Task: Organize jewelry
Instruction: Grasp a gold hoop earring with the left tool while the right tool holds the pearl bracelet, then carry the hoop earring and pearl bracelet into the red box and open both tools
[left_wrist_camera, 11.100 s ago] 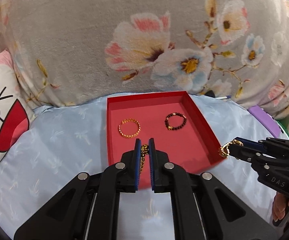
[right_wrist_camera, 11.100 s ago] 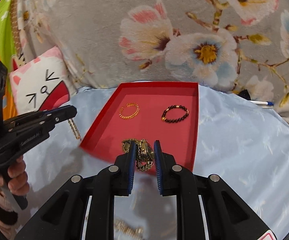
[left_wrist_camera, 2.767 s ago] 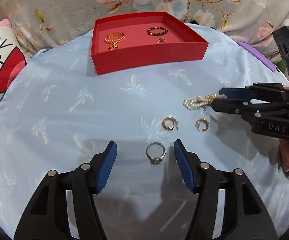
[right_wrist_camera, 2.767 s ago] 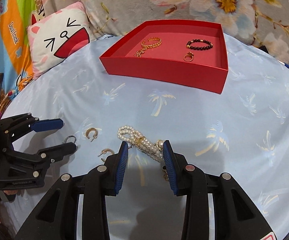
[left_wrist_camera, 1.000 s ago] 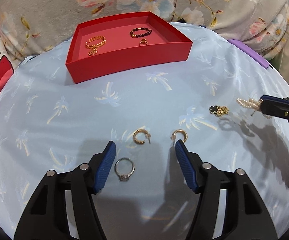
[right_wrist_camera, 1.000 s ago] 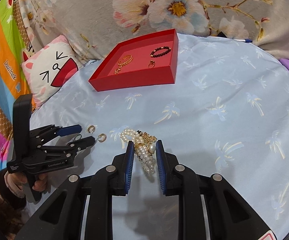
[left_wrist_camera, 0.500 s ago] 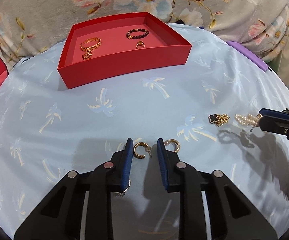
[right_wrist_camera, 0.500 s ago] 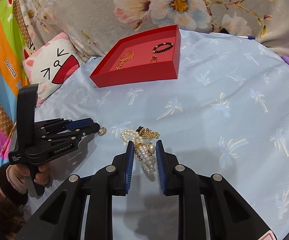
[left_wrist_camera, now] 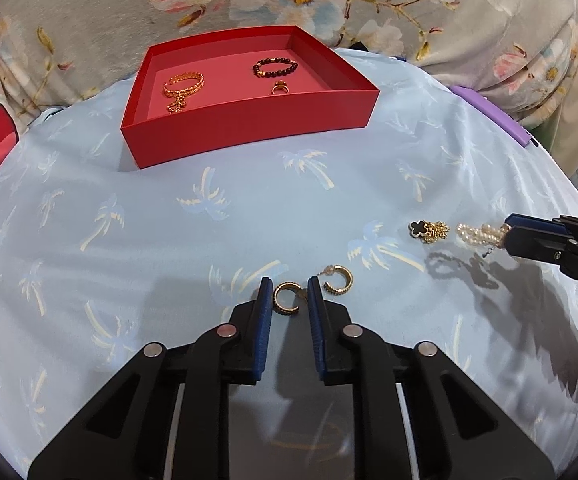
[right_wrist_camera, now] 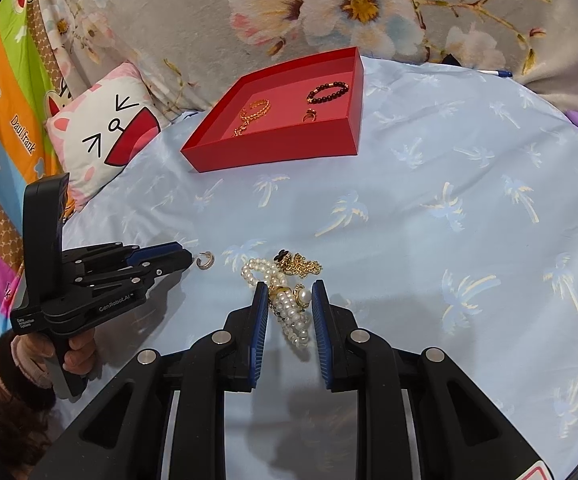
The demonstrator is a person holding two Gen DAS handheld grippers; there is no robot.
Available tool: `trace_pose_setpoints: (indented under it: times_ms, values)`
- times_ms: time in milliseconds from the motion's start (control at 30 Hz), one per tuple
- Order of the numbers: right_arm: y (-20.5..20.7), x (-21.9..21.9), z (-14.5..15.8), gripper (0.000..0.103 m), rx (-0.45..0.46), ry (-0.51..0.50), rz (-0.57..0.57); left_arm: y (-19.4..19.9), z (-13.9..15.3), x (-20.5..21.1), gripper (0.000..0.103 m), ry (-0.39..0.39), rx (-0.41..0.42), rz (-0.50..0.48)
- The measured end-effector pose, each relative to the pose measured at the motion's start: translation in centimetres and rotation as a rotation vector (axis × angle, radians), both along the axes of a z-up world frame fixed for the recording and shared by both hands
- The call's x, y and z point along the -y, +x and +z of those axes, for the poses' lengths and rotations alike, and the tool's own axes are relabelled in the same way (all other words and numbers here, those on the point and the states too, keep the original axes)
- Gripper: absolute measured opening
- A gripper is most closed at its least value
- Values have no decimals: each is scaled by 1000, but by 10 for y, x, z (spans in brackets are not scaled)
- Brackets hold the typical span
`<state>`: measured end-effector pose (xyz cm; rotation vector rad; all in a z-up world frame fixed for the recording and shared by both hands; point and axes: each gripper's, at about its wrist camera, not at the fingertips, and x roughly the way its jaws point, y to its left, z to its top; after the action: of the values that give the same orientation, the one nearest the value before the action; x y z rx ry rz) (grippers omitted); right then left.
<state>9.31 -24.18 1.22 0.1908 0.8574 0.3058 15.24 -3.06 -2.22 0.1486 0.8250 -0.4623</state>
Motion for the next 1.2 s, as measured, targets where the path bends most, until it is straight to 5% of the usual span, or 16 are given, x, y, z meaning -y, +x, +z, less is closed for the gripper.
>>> trace_pose_setpoints:
  times_ms: [1200]
  values:
    - [-4,-20,1,21,-6,0,71,-38,10,-30,17,-36,11,52]
